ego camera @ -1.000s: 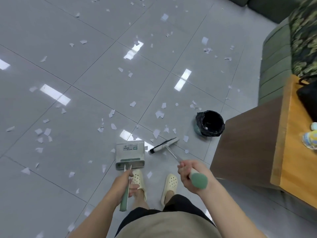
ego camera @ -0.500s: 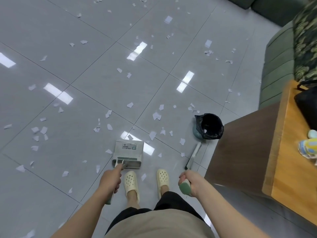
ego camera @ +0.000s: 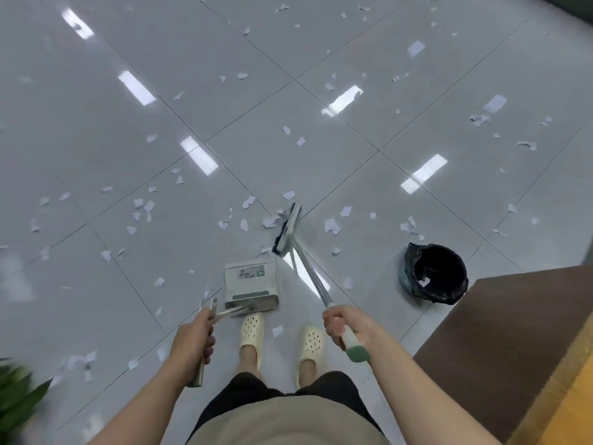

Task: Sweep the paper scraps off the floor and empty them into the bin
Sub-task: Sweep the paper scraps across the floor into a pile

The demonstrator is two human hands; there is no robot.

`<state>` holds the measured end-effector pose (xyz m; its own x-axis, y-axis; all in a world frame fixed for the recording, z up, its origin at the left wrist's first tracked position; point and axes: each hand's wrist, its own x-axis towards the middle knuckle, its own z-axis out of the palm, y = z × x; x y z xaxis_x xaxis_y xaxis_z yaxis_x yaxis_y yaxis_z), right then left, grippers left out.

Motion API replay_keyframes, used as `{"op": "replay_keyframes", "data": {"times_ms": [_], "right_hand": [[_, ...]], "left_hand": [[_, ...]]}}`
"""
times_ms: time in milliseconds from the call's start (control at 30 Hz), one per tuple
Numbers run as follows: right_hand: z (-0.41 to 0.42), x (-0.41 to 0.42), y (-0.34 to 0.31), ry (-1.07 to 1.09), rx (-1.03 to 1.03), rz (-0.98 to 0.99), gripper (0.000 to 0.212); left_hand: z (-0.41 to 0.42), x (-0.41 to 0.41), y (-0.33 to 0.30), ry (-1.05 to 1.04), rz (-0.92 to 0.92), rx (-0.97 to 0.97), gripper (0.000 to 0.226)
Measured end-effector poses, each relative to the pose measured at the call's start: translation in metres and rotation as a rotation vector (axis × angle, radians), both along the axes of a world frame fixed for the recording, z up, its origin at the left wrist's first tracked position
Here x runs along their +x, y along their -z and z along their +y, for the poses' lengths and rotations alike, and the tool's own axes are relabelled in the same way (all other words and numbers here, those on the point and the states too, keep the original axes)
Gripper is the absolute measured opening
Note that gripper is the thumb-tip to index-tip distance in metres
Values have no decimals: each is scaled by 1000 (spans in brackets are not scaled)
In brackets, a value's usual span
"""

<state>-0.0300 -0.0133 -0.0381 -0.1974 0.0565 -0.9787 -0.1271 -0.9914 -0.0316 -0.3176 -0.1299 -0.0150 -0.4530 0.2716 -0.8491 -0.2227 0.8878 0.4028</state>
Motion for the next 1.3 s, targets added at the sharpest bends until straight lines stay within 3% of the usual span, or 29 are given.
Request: {"op": "replay_keyframes", "data": {"times_ms": [200, 633, 900, 1033, 1100, 1300], "right_hand": [[8, 4, -34, -43, 7, 73, 28], [-42, 5, -78, 360, -62, -72, 25], [-40, -25, -55, 82, -28, -197, 30], [-18, -33, -30, -61, -10, -98, 30], [0, -20, -14, -44, -28, -56, 23], [80, 47, 5, -83, -1, 22, 27]], "left_hand": [[-12, 24, -3, -174, 8, 39, 30], [-8, 30, 4, -36, 58, -5, 32], [-24, 22, 1, -12, 49, -29, 36], [-25, 21, -2, 86, 93, -34, 37], [-21, 25, -3, 136, 108, -22, 37], [8, 51, -6, 258, 134, 28, 39]]}}
